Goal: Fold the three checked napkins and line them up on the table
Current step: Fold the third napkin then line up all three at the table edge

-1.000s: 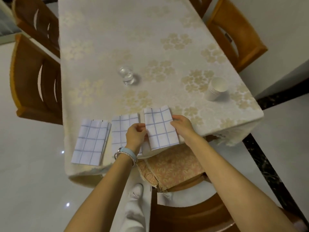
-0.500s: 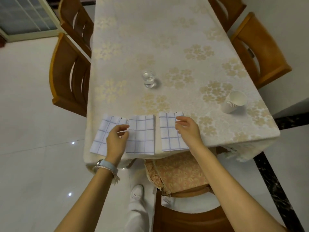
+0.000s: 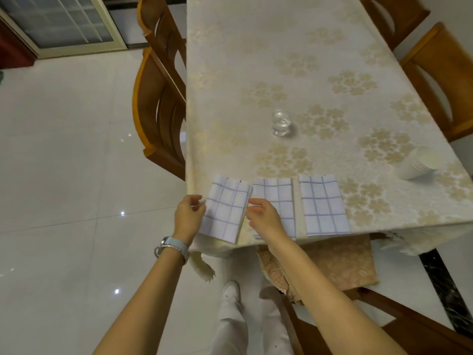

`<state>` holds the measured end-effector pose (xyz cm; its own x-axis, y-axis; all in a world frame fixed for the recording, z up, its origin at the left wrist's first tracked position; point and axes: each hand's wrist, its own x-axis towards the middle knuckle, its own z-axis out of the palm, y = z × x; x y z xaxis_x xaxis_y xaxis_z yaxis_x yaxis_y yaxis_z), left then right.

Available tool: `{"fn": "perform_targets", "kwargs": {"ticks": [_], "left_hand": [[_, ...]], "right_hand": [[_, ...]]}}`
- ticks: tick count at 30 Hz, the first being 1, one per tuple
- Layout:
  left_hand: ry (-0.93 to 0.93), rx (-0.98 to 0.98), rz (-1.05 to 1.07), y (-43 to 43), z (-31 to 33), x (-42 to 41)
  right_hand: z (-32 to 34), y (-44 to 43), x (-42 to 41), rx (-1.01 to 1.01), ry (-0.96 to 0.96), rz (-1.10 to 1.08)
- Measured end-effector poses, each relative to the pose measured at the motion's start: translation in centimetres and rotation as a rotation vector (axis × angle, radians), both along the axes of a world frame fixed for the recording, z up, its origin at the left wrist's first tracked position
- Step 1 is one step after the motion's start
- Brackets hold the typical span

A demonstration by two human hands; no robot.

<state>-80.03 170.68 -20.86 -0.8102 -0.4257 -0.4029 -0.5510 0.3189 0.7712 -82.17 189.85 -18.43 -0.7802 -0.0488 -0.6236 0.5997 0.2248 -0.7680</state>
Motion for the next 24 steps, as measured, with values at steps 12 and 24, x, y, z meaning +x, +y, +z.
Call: {"fn": "perform_targets", "kwargs": {"ticks": [12,24], "left_hand": [[-0.065,0.138,-0.085,-2.5,-1.8,-1.6],[-0.118,0.178,0.074,-3.7,-2.7,0.9]], "right_hand": [[-2.0,-2.8,-0.1,0.276,0.159,0.034],[-2.2,-4.4,-0.9,0.162,0.110,0.034]]}}
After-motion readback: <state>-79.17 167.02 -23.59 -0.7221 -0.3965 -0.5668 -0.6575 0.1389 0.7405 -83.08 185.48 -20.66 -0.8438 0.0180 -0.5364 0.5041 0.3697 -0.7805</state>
